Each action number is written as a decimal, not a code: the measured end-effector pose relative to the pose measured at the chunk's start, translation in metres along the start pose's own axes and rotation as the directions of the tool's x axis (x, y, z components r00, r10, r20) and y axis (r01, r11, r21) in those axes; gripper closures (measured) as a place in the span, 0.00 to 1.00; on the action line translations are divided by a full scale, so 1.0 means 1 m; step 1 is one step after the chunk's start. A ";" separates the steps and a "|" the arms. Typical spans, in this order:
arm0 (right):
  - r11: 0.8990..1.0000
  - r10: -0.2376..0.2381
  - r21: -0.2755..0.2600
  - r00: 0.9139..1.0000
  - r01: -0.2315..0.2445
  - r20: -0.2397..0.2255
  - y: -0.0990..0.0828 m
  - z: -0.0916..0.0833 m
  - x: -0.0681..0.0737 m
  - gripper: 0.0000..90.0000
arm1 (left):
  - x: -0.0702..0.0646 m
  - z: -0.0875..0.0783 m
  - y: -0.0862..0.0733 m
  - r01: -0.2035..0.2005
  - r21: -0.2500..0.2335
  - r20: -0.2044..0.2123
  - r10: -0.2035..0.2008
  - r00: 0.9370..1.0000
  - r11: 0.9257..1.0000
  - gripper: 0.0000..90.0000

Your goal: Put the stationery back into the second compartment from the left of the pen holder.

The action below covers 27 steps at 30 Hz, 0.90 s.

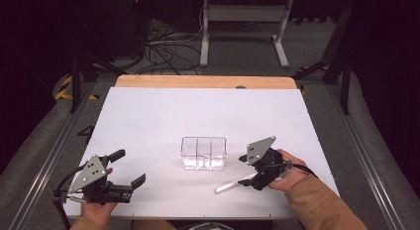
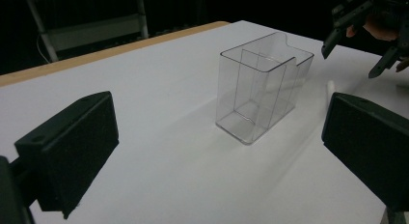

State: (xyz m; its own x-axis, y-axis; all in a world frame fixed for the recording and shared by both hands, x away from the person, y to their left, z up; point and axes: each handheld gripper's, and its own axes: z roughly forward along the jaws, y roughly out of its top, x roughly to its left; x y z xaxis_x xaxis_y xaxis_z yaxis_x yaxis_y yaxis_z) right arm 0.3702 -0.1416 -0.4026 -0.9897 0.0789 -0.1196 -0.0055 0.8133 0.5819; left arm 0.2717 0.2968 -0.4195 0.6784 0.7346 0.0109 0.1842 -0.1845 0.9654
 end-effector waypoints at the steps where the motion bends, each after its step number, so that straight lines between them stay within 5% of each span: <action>1: 1.000 -0.008 0.005 1.000 0.008 -0.005 0.000 0.002 0.000 0.32 | 0.000 0.000 0.000 0.000 0.000 0.001 0.000 1.000 1.000 0.00; 19: 0.985 -0.058 0.156 0.996 0.069 -0.070 0.002 0.031 -0.003 0.46 | 0.001 0.001 0.000 -0.006 0.002 0.002 0.006 1.000 1.000 0.00; 27: 0.977 -0.091 0.183 0.990 0.109 -0.104 0.004 0.036 -0.002 0.55 | 0.001 -0.002 0.001 -0.015 -0.010 0.004 0.015 1.000 1.000 0.00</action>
State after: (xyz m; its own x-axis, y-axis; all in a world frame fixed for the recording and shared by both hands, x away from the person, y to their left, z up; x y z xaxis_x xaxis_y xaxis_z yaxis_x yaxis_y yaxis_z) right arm 0.3773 -0.1174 -0.4292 -0.9945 -0.0560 -0.0882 -0.0874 0.9085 0.4086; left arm 0.2714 0.2987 -0.4180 0.6840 0.7291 0.0243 0.1670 -0.1890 0.9677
